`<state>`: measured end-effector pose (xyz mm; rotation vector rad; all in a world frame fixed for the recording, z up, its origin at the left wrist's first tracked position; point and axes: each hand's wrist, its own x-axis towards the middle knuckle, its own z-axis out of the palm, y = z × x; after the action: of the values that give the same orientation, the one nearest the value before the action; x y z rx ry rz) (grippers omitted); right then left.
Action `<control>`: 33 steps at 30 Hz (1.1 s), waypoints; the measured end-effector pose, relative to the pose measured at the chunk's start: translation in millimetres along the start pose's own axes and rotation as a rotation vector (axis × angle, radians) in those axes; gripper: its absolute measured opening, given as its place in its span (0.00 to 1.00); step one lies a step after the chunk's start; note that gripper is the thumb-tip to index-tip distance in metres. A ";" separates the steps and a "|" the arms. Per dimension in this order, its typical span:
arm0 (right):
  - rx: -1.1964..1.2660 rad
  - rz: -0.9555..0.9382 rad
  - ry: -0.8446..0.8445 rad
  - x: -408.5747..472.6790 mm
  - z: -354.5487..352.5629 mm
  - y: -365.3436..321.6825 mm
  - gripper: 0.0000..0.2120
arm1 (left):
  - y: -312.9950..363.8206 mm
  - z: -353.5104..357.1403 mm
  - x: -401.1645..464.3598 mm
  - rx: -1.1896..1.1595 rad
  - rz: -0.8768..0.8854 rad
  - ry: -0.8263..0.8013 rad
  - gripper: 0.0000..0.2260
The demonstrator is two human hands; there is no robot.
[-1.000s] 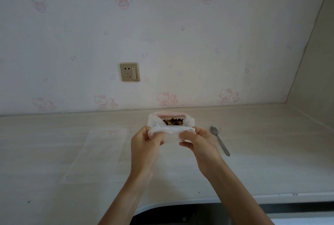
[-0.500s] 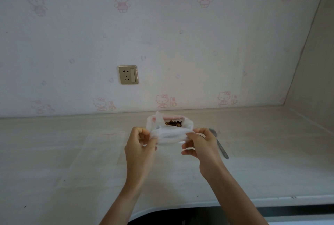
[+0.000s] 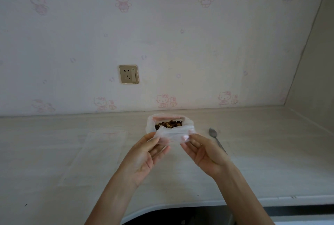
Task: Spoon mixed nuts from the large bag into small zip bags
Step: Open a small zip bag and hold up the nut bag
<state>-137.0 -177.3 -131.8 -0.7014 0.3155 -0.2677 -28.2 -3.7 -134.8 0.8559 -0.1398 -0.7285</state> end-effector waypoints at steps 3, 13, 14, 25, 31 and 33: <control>-0.027 0.011 -0.058 -0.5 -1.2 2.2 0.08 | 1.4 0.0 0.2 0.055 -0.002 -0.065 0.06; -0.074 0.048 -0.046 4.6 3.5 6.5 0.22 | 3.2 9.9 -4.8 -0.021 -0.201 -0.026 0.05; -0.085 0.032 -0.063 4.1 3.0 6.7 0.23 | 4.2 10.3 -7.1 -0.028 -0.218 -0.049 0.06; -0.545 -0.292 0.102 2.2 9.5 26.6 0.07 | -19.7 15.8 -5.1 0.793 0.490 0.310 0.07; -0.745 -0.417 0.349 6.3 13.7 37.5 0.05 | -22.3 12.9 1.6 0.876 0.590 0.397 0.06; -0.769 -0.470 0.393 7.3 14.3 35.6 0.06 | -21.2 10.6 2.4 1.021 0.707 0.425 0.09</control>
<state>-120.2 -145.3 -146.7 -1.4911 0.6415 -0.7567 -41.7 -21.2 -143.7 1.7790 -0.4237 0.2676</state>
